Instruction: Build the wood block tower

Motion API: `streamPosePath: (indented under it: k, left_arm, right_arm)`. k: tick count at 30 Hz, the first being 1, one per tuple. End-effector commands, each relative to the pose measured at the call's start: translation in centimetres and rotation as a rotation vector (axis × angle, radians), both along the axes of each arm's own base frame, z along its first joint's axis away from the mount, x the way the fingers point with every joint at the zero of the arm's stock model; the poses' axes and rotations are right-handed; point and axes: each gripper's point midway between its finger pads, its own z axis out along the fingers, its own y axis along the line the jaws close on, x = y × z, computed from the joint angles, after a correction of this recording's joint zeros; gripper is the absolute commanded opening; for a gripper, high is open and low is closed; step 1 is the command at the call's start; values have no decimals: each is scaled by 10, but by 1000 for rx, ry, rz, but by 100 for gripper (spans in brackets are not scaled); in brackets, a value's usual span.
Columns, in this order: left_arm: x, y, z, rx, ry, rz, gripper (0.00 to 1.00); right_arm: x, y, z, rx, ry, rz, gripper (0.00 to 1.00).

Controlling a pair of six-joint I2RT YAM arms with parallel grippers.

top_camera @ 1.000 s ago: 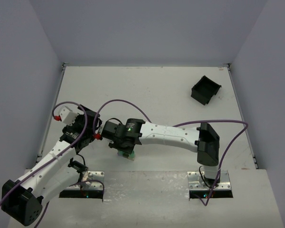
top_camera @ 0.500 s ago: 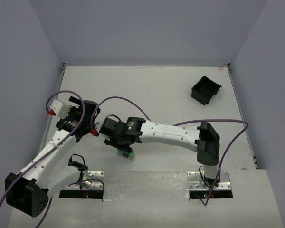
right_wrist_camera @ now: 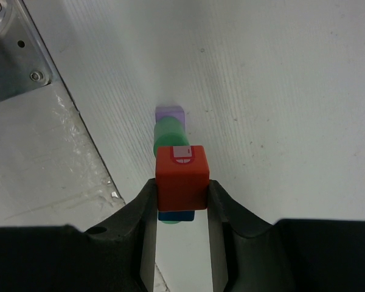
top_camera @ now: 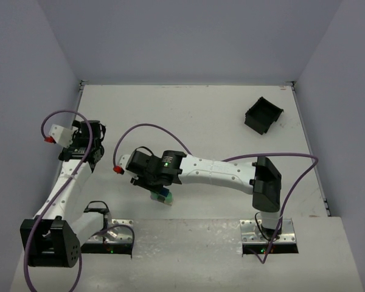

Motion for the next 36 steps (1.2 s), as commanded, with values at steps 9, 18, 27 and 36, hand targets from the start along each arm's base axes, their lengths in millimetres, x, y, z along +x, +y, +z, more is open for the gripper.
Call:
streamPosePath:
  k: [9, 18, 27, 36]
  left_arm:
    - [3, -2, -1, -42, -81, -87, 100]
    - [-5, -1, 0, -40, -96, -67, 100]
    - [-4, -2, -1, -49, -91, -74, 100]
    - [-5, -3, -2, -50, -89, -77, 100]
  right_arm:
    - [4, 1, 30, -13, -31, -14, 31]
    - [-2, -12, 17, -92, 21, -66, 32]
    - [-6, -15, 13, -118, 47, -88, 32]
    - [-7, -17, 6, -147, 55, -83, 32]
